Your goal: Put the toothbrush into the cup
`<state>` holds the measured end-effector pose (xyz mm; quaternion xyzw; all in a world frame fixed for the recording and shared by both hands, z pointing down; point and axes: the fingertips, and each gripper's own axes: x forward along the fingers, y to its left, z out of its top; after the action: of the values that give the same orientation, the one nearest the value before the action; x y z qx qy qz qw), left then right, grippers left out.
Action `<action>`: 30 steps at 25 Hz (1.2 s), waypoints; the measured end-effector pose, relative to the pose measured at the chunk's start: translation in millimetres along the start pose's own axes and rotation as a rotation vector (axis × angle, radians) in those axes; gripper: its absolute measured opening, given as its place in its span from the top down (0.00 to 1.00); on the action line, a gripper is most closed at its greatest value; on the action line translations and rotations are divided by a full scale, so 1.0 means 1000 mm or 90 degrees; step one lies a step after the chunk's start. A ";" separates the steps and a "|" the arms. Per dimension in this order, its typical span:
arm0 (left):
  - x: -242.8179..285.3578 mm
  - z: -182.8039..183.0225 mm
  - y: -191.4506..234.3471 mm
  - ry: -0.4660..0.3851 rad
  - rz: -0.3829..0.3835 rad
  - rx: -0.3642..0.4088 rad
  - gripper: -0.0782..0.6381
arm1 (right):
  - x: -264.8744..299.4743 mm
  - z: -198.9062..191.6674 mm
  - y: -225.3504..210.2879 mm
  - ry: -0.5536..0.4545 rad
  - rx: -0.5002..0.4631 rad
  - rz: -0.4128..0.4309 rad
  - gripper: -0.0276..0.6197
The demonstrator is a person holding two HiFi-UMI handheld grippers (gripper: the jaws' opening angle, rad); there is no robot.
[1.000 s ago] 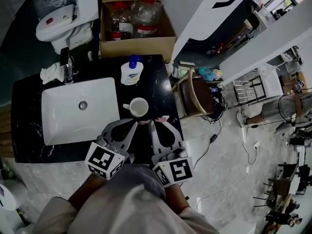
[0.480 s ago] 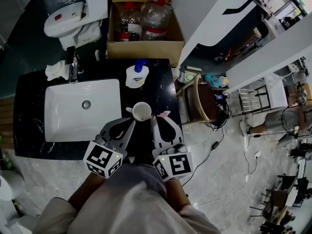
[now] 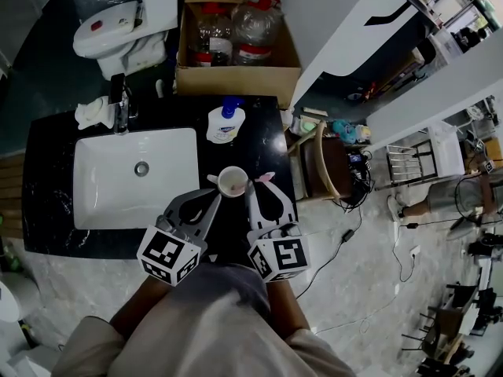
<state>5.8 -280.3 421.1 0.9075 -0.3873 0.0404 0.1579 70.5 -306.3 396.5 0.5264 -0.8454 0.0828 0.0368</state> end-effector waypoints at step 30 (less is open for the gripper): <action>-0.005 -0.012 0.014 0.025 -0.011 -0.003 0.88 | 0.028 -0.076 -0.006 0.083 0.013 -0.054 0.91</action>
<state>-6.9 -281.9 435.0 0.9095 -0.3762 0.0558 0.1680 61.8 -320.3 476.2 0.5558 -0.8171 0.1240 0.0897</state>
